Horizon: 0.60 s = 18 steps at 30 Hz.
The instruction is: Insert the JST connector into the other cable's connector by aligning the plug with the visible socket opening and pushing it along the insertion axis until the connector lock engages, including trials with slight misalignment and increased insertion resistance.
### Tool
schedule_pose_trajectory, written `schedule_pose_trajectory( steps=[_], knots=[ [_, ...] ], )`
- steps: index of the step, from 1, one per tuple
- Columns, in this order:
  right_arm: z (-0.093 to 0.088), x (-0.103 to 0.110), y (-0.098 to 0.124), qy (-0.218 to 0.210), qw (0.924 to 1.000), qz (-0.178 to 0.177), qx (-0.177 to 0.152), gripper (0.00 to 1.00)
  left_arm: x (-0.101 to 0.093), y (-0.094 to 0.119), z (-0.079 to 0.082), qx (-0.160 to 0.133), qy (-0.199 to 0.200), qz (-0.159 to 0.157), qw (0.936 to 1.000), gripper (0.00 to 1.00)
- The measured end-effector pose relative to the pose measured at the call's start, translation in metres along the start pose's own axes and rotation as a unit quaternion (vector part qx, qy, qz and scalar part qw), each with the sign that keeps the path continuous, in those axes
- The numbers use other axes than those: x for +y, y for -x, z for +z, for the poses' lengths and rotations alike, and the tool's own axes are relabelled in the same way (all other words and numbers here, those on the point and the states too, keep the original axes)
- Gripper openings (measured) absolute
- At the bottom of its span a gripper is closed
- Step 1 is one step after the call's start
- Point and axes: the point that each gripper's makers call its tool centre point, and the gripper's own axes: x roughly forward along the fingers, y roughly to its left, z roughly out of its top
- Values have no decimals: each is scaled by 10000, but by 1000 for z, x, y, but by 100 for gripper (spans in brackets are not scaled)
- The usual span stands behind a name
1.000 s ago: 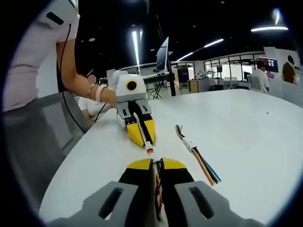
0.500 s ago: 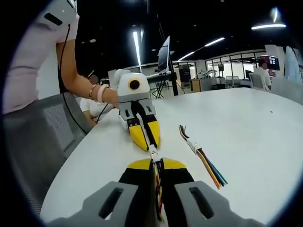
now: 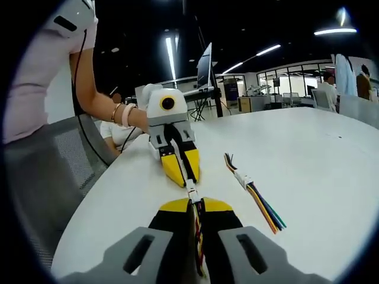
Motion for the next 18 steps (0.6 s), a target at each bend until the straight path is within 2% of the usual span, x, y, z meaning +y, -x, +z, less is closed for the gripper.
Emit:
schedule_pose_trajectory(
  steps=[18],
  knots=[
    [-1, -3, 1, -204, 9997, -71, 85, 3, 2, 0, 2, 94, -124, 54, 9999, 0]
  ],
)
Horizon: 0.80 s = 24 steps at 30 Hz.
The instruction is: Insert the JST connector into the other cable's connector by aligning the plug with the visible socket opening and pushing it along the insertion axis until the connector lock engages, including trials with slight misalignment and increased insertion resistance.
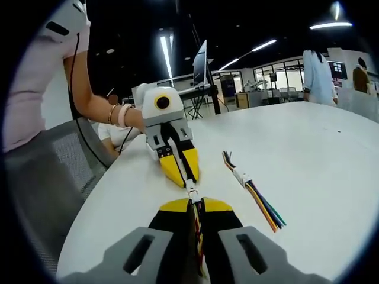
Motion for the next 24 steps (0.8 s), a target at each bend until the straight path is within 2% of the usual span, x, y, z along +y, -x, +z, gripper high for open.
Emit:
schedule_pose_trajectory(
  steps=[11, 24],
  knots=[
    [-1, 1, 0, -56, 10000, -6, 50, 3, -2, -2, 0, 80, -49, -70, 9999, 0],
    [0, 0, 2, 147, 9996, -30, 239, 3, -5, -2, 8, 84, -166, -107, 9998, 0]
  ],
)
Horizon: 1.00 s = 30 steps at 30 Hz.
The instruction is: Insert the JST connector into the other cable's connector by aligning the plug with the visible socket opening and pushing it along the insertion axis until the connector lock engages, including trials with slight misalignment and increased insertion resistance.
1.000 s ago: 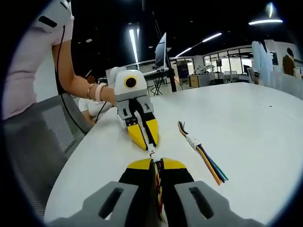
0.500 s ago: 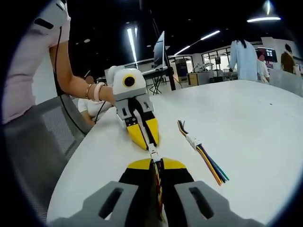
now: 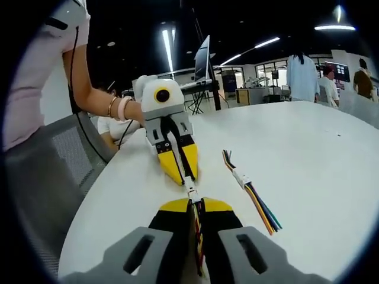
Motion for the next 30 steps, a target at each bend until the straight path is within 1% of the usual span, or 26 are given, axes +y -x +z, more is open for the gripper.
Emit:
schedule_pose_trajectory(
  steps=[4, 8, 13, 18, 19, 20, 23, 30],
  knots=[
    [-1, 0, 0, -11, 10000, -3, 86, 3, 0, 0, 0, 21, -46, -6, 10000, 0],
    [-1, 1, 0, -32, 9999, 4, 102, 3, 0, 0, 2, 3, -38, 12, 10000, 0],
    [-2, 1, 0, -109, 9998, 28, 134, 3, -3, 0, 0, 59, -78, -32, 9999, 0],
    [-4, 0, -1, -233, 9996, 8, 184, 3, -6, -2, -4, 186, -143, -52, 9997, 0],
    [-4, -1, 0, -240, 9995, -1, 187, 3, -5, -1, -1, 106, -62, -8, 9999, 0],
    [-4, -1, 0, -248, 9995, 7, 187, 3, -5, -1, 0, 86, -46, -8, 10000, 0],
    [-4, 0, 0, -201, 9995, 15, 226, 3, -2, -1, 0, 118, -79, 23, 9999, 0],
    [1, -1, 0, -241, 9995, -16, 184, 3, -3, 0, -3, 206, -99, -11, 9997, 0]
  ],
)
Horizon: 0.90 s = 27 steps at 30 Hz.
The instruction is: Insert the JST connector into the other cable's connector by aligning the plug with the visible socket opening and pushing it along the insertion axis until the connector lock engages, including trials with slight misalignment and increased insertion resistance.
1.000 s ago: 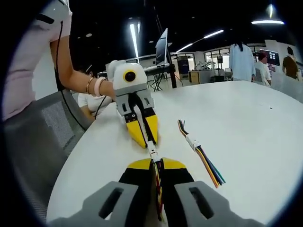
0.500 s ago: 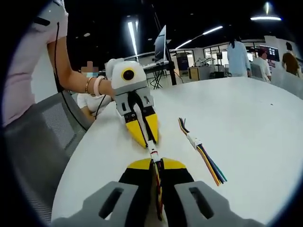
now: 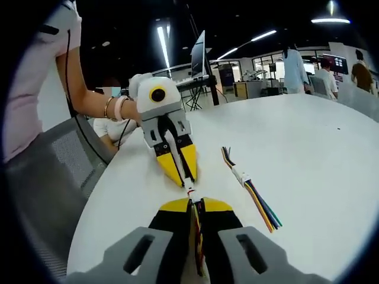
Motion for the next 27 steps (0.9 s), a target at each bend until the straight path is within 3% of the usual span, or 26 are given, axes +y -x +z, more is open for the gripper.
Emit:
schedule_pose_trajectory(
  steps=[17, 27],
  knots=[
    [1, 2, -4, 97, 9999, 65, 10, 3, 1, -3, 3, -21, -8, -33, 10000, 0],
    [8, -2, 2, -72, 9994, 82, -332, 2, 5, -3, 10, -265, 100, -24, 9996, 0]
  ],
)
